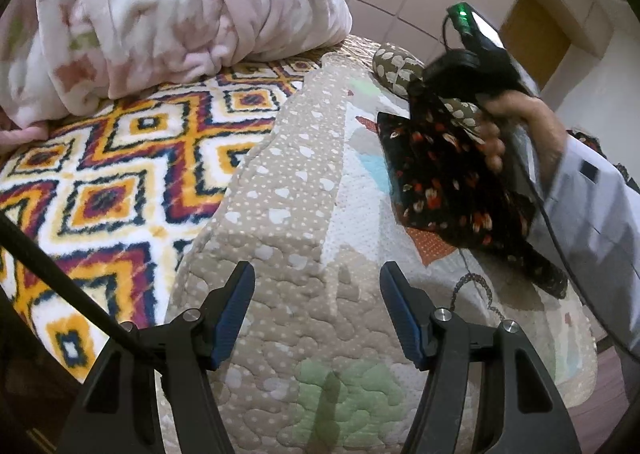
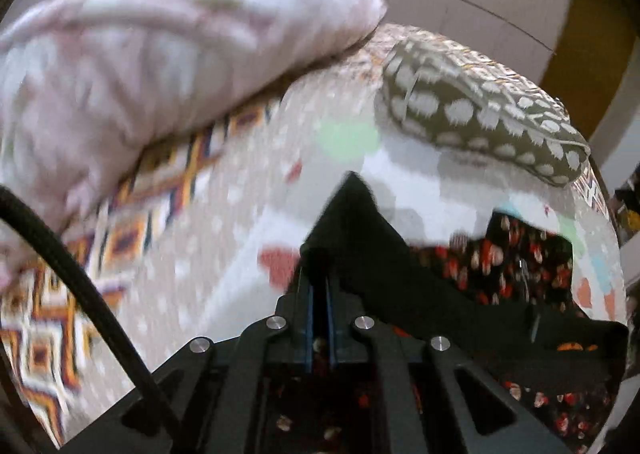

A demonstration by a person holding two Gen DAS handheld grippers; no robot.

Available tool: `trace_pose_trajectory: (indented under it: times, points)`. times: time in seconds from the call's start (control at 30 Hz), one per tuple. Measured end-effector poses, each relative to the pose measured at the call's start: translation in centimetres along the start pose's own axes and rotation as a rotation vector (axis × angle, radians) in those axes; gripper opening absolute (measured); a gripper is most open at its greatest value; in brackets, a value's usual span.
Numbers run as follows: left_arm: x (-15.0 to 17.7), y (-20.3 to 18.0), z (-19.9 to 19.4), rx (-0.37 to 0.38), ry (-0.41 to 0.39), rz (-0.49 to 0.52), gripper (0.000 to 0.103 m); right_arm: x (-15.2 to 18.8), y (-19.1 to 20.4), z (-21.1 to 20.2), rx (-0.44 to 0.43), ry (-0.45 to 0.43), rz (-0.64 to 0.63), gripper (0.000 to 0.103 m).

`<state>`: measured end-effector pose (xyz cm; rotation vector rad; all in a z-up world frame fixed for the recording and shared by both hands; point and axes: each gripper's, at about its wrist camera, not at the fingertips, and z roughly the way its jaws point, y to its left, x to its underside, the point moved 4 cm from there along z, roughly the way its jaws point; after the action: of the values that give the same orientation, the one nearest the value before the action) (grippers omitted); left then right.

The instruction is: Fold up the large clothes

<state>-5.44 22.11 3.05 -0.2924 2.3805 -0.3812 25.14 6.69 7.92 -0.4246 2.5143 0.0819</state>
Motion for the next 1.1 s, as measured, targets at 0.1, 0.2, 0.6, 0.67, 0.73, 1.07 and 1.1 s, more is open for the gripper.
trace_pose_trajectory:
  times: [0.1,0.2,0.6,0.67,0.73,1.07,1.1]
  points:
    - [0.3,0.3,0.4,-0.005,0.015,-0.013,0.064,-0.9,0.8,2.7,0.006,0.018,0.019,0.005]
    - [0.6,0.5,0.6,-0.013,0.031,-0.017,0.064,1.0,1.3,6.9,-0.017,0.109,0.027,0.012]
    - [-0.9,-3.6,0.0,0.006,0.015,0.041,0.064,3.9,-4.2,-5.5,-0.197,-0.067,0.008,0.045]
    - [-2.3,-6.1,0.7,0.014,0.011,0.085,0.066,6.2,-6.0,-6.1,-0.177,-0.054,-0.002,0.023]
    - [-3.7,-8.6,1.9,0.019,0.013,0.130,0.070,8.6,-8.6,-6.2,-0.156,-0.043,0.028,0.018]
    - [-6.9,-12.8,16.9,-0.134,0.205,0.205,0.070,14.6,-22.9,-1.9,-0.119,-0.017,0.256,0.000]
    - [-6.7,-12.2,17.2,-0.112,0.211,0.155,0.070,14.3,-23.1,-1.9,-0.131,-0.025,0.264,0.000]
